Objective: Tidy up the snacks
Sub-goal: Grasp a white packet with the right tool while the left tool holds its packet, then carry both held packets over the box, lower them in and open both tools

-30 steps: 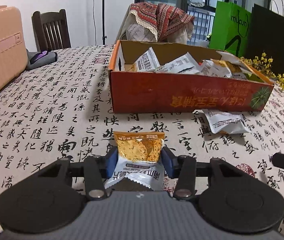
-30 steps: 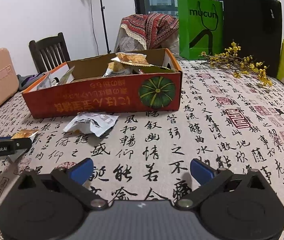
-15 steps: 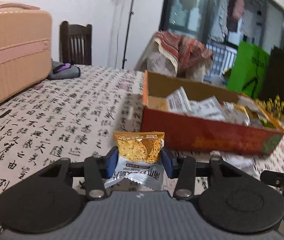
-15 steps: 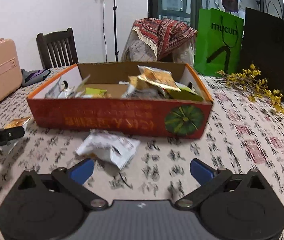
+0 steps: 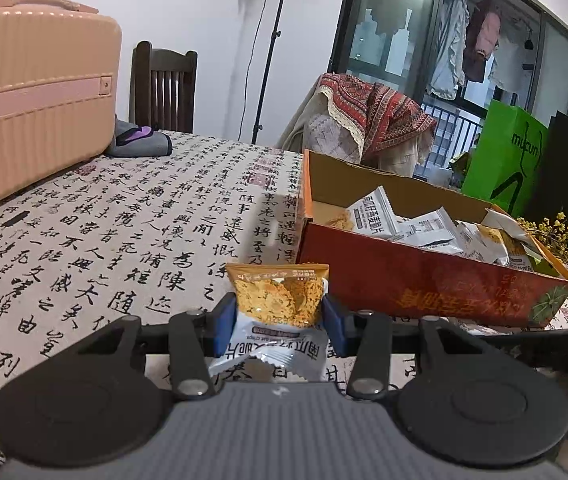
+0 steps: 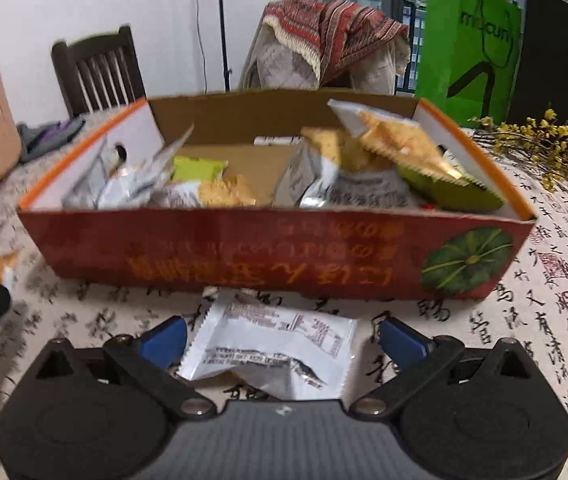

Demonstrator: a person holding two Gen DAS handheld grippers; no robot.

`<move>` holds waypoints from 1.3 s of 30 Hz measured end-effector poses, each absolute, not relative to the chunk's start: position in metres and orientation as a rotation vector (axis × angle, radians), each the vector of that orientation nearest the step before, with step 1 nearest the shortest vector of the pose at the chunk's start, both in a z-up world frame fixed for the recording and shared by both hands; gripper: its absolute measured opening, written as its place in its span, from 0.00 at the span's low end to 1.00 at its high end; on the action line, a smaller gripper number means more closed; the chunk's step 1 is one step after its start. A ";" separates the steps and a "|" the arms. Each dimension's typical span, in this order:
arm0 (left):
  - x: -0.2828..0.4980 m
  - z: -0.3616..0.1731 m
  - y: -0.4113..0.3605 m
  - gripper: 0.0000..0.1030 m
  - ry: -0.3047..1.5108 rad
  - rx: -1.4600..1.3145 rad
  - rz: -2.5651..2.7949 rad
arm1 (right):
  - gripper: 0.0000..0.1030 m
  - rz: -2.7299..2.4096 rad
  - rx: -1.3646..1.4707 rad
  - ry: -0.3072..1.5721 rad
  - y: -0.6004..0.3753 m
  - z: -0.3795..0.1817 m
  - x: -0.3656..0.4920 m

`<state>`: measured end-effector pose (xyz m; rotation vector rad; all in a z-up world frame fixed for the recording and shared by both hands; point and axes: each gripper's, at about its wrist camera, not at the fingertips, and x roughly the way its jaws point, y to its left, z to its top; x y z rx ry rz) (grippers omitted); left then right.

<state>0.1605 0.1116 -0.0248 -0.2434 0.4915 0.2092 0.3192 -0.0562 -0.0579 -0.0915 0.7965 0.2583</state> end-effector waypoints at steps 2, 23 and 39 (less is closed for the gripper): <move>0.161 -0.025 0.111 0.45 0.493 -0.243 0.207 | 0.93 0.287 -0.114 0.770 -0.055 -0.058 0.314; 0.160 -0.024 0.108 0.45 0.481 -0.228 0.223 | 0.47 0.361 -0.135 0.613 -0.087 -0.027 0.254; 0.136 0.010 0.090 0.45 0.379 -0.216 0.199 | 0.47 0.384 -0.076 0.529 -0.105 -0.007 0.238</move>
